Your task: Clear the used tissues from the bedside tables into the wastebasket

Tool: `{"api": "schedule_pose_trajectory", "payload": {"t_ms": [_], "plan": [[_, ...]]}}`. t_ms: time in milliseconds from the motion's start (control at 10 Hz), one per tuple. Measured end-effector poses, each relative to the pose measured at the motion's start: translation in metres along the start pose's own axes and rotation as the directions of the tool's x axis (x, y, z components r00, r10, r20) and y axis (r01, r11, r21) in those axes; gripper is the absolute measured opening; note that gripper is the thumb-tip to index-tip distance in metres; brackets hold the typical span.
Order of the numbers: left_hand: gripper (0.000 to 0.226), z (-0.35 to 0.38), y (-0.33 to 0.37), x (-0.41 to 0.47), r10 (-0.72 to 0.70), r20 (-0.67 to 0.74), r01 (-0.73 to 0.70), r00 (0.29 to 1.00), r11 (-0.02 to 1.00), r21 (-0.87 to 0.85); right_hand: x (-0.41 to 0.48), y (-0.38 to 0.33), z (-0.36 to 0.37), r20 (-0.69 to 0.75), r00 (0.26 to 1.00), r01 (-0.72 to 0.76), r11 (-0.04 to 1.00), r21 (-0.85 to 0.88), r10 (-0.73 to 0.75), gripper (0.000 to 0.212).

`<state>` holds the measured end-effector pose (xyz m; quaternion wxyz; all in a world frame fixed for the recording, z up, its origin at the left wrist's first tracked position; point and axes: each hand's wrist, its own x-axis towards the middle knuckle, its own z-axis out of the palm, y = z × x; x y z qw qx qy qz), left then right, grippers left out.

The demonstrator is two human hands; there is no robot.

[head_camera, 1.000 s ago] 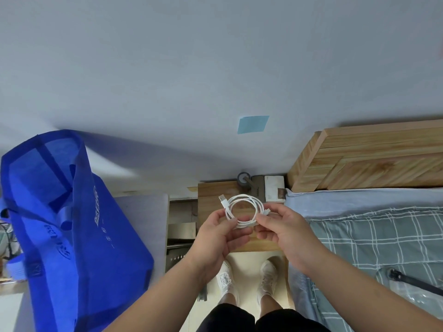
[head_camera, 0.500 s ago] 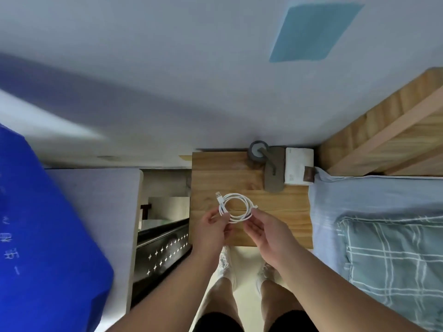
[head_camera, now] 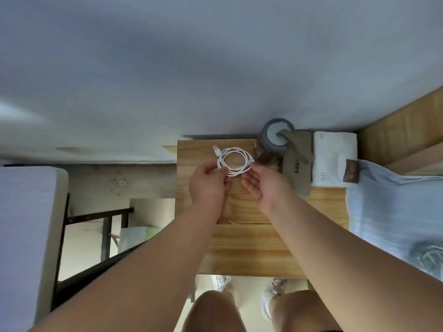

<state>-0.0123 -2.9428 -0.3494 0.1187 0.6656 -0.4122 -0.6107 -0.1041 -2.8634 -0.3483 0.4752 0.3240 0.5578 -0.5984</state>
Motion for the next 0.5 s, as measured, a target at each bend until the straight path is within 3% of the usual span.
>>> {"api": "schedule_pose_trajectory", "payload": {"t_ms": [200, 300, 400, 500], "plan": [[0.022, 0.009, -0.005, 0.006, 0.058, -0.06, -0.05, 0.997, 0.991, 0.123, -0.002, 0.009, -0.005, -0.065, 0.994, 0.093, 0.995, 0.033, -0.091, 0.017], [0.029, 0.006, -0.001, 0.004, 0.056, -0.022, -0.052, 0.998, 0.988, 0.145, -0.008, 0.008, -0.01, -0.05, 0.995, 0.088, 0.996, -0.017, -0.088, 0.01], [0.038, -0.002, 0.009, -0.002, 0.016, 0.045, -0.025, 0.999, 0.977, 0.21, -0.018, 0.002, -0.019, -0.022, 0.997, 0.072, 0.985, -0.158, -0.077, 0.006], [0.03, -0.019, 0.012, -0.026, -0.086, 0.122, 0.062, 0.989, 0.981, 0.186, -0.048, 0.001, -0.038, 0.011, 0.999, 0.054, 0.962, -0.269, -0.053, 0.009]]}}
